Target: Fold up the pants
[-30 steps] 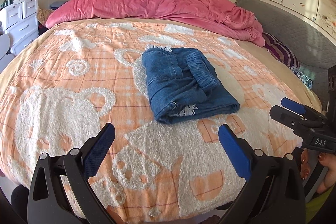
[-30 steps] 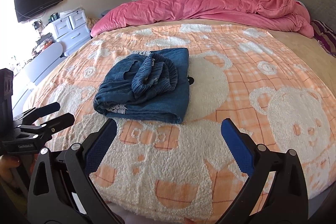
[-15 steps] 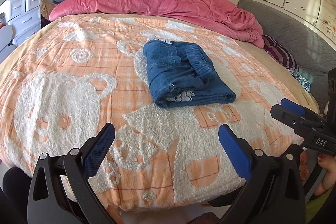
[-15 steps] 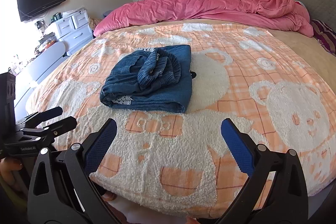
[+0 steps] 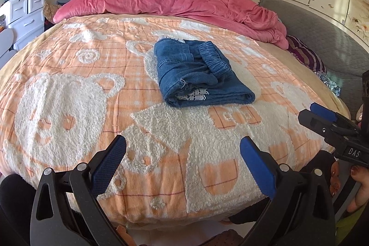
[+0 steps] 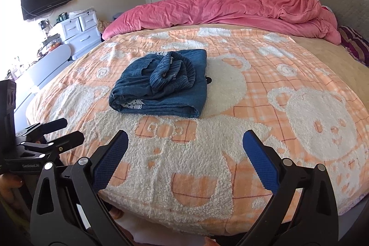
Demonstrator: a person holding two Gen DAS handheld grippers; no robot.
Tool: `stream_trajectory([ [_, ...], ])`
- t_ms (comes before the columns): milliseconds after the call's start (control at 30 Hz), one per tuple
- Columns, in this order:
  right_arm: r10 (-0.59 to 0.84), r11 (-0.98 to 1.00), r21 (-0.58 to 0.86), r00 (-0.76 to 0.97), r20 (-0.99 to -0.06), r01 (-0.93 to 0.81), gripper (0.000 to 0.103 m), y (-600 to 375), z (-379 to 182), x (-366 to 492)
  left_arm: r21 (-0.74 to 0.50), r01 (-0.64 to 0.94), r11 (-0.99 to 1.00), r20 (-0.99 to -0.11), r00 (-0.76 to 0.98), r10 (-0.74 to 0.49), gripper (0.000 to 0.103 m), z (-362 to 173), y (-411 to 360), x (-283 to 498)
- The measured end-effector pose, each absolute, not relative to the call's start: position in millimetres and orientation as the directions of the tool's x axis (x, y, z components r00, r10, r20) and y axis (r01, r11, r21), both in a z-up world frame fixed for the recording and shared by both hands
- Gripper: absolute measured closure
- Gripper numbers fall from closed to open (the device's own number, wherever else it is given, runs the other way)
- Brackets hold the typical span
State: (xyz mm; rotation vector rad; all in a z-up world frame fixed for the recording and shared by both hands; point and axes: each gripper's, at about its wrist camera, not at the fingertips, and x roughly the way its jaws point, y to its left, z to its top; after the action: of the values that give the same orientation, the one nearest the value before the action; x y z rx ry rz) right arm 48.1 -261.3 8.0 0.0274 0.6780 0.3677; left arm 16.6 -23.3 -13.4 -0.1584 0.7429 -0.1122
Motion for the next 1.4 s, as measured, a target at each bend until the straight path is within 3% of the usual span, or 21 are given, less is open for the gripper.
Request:
stream_trajectory([
  [733,0.303,0.948,0.137,0.685,-0.663,-0.286,0.009,-261.9,-33.7,60.7,-0.181,0.027,0.983,-0.695,0.704,-0.147,0.004,-36.5,-23.9,28.7],
  [1400,0.295,0.951,0.143,0.679,-0.673,-0.273,0.009,-264.0,-36.7,61.7,-0.184,0.026,0.983,-0.705,0.693,-0.15,0.004,-39.0,-24.5,30.1],
])
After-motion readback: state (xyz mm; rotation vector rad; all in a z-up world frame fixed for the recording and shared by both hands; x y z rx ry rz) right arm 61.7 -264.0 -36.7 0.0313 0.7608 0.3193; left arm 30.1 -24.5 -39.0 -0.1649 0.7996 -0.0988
